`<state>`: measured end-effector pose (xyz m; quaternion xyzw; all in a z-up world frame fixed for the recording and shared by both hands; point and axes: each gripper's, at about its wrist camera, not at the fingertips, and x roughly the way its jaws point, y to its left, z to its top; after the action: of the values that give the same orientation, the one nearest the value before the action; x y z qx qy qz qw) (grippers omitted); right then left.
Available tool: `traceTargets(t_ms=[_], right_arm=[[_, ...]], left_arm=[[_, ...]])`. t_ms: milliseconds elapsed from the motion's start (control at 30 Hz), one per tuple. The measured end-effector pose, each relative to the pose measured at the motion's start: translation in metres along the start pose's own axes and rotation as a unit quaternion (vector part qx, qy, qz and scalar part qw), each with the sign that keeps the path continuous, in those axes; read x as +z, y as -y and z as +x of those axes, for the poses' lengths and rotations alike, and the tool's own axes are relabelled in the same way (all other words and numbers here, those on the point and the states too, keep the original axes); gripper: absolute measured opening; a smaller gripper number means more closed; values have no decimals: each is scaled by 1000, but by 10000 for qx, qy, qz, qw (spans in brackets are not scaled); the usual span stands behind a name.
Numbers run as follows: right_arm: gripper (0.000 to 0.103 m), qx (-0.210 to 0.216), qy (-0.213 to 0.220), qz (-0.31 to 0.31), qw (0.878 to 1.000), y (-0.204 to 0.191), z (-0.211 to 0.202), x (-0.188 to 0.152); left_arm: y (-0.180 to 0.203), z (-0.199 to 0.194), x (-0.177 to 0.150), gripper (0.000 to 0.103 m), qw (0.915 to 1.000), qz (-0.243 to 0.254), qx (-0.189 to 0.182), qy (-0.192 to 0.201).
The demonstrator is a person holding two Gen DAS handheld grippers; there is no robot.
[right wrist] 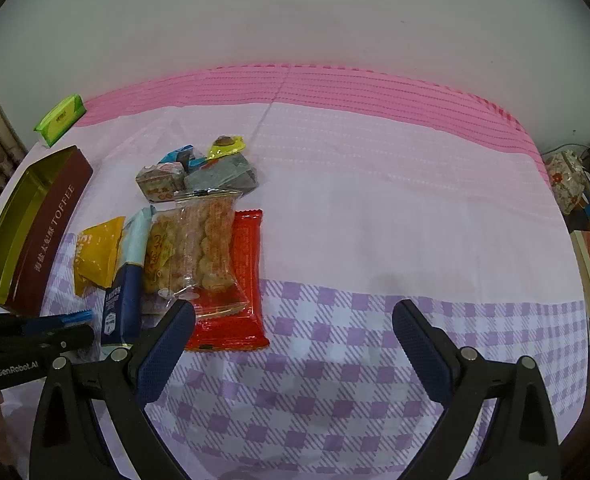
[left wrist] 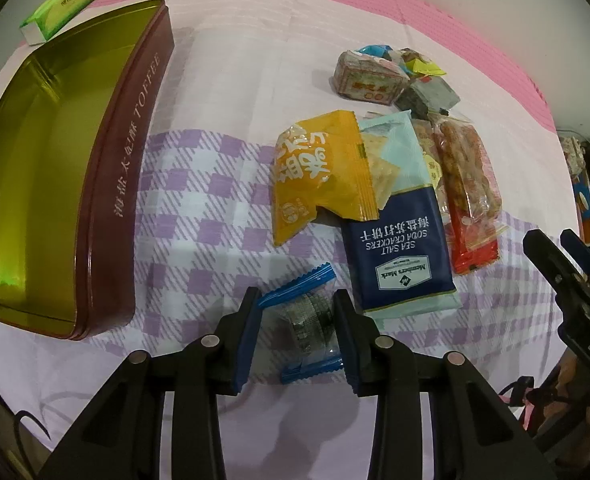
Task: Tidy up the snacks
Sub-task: 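Close the left gripper on the blue-edged candy bag and lift it, then carry the candy bag into the gold tin while right gripper grasps peanut bar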
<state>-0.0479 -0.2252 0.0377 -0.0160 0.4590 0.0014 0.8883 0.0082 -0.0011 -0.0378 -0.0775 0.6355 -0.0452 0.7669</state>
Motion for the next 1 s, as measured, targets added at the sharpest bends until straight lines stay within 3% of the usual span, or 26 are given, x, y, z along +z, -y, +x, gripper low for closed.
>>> traceTargets(t_ms=[233,467,800,867,1000], right_arm=[[97,-43,23,-64,10000,-3,4,-2],[78,345,10,62,9994,-9,8,1],[70,276,4,-408,9988,-43,27,30],[64,282,-111,-432,9986,-47,36,34],[60,335,-274,-397,9983,-49,49,35]], left_arm=[[1,-3,-3,37,9999,49,-47,113],[4,-23,5,37,9993,128,-121,329],[9,-51,22,37,9957,342,-244,824],[-10,-57,22,37,9949,326,-260,922],[-33,-77,27,37,9933,211,-248,1109]])
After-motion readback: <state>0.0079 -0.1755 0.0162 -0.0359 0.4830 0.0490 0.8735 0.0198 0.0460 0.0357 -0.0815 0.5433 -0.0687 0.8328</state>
